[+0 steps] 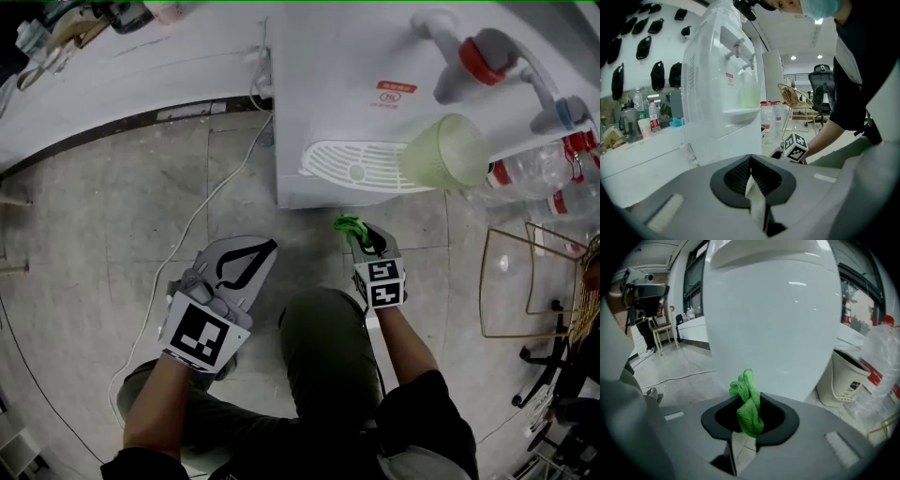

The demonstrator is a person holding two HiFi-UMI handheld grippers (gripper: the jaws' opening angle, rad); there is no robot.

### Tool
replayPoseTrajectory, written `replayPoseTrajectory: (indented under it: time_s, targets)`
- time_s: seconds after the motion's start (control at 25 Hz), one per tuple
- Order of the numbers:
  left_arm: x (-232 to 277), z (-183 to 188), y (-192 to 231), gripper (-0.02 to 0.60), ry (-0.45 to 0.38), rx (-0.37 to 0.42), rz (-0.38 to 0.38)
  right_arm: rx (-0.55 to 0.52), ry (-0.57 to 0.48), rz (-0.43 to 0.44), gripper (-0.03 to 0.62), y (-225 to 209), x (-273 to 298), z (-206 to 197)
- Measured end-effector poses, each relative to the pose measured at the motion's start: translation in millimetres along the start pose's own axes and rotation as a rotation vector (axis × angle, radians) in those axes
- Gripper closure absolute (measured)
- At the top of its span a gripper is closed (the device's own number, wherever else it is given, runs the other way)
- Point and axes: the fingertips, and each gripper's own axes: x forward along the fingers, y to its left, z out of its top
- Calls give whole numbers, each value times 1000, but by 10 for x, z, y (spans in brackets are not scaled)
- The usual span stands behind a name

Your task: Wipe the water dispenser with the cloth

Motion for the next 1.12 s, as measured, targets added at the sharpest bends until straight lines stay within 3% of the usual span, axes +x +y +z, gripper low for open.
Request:
replayPoseTrajectory:
  time_s: [0.24,0.36,0.48,0.64,0.84,0.96,1.04,1.12]
  targets:
    - [-20,209,382,578,-105,-54,-14,-114,-115,48,500,670,-428,795]
    - [-59,203,724,579,-133,-137,24,-95,-163,23,500,901,-700,1227]
    - [-164,29,918,579,-105,-184,61,-39,-152,16,500,1122,-944,1510]
    - [-366,-341,858,580,-48,-182,90,-24,-150,28,500,1434,-1139,1743]
    - [-531,-867,623,580,17,-304,194,-34,-110,36,500,1695,-1367,1943]
    - [-699,-834,411,580,-16,-289,260,-73,-96,83,500,1879,-1552,2120]
    - [-844,-773,280,580,-13,-244,262,-99,-82,123,500,1983,-1668,2257]
    - [-1029,-715,265,580,0,-258,245,-137,-72,160,500,2067,-1779,2395]
